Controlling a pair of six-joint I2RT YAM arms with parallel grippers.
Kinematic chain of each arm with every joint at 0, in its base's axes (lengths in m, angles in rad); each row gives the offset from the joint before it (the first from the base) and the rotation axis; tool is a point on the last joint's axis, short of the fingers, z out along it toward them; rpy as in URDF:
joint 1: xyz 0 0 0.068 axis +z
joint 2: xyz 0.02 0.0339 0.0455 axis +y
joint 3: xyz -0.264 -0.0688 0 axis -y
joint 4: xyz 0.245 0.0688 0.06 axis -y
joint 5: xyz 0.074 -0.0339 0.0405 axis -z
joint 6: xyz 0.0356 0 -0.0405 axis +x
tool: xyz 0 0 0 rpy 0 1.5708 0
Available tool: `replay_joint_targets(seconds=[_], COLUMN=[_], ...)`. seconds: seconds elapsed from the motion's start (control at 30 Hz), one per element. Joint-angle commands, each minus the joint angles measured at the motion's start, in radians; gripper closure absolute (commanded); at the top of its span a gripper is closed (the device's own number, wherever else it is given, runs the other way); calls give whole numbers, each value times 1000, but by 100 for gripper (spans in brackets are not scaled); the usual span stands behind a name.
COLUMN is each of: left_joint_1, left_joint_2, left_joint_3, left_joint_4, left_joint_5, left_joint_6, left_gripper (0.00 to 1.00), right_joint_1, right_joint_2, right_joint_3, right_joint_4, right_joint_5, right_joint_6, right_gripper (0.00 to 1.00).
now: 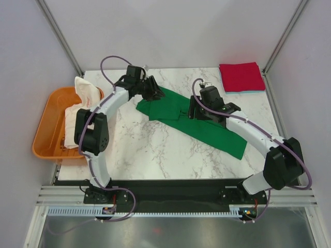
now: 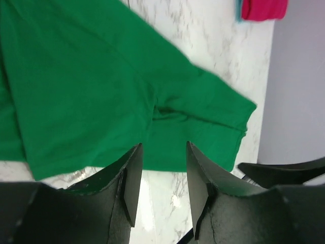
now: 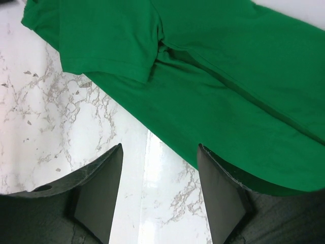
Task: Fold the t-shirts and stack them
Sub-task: Fold the tshirt
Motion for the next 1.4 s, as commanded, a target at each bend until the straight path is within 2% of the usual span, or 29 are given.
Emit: replay_joint_targets(seconds=[0.0, 0.27, 0.37, 0.4, 0.67, 0.77, 0.87, 0.9, 0.97, 1.03, 1.13, 1.2, 1.37], left_joint_1=[-69, -70, -51, -48, 10, 35, 47, 56, 68, 76, 56, 33, -11], left_joint_2=[-29, 37, 96, 112, 310, 411, 522, 603, 658, 665, 512, 356, 95], left_joint_3=[-123, -199, -151, -139, 19, 143, 368, 507, 676, 720, 613, 469, 185], left_joint_4=[5, 7, 7, -7, -64, -69, -69, -69, -69, -67, -65, -65, -65], left_joint_5=[-128, -153, -153, -329, -369, -325, -199, -127, -12, 41, 35, -25, -138], left_joint_6=[24, -9, -9, -54, -27, -21, 10, 10, -27, -39, -10, 19, 24], left_gripper=[54, 55, 55, 57, 58, 57, 57, 56, 56, 57, 55, 54, 51], right_joint_1=[-13, -16, -18, -18, -29, -30, -32, -32, -33, -36, -42, -45, -53], right_joint_2=[-95, -221, -235, -235, -223, -215, -207, -200, -187, -161, -148, -155, -198], right_joint_3=[1, -11, -14, -13, 0, 9, 12, 15, 23, 38, 43, 41, 38], right_joint_4=[-63, -98, -100, -100, -98, -92, -78, -74, -64, -64, -64, -66, -94], right_joint_5=[57, 81, 100, 103, 129, 134, 160, 169, 184, 189, 189, 184, 167], right_joint_6=[2, -1, -8, -8, -18, -15, -15, -15, -20, -38, -49, -50, -32], right_gripper=[32, 32, 31, 31, 31, 31, 31, 31, 31, 31, 31, 31, 31])
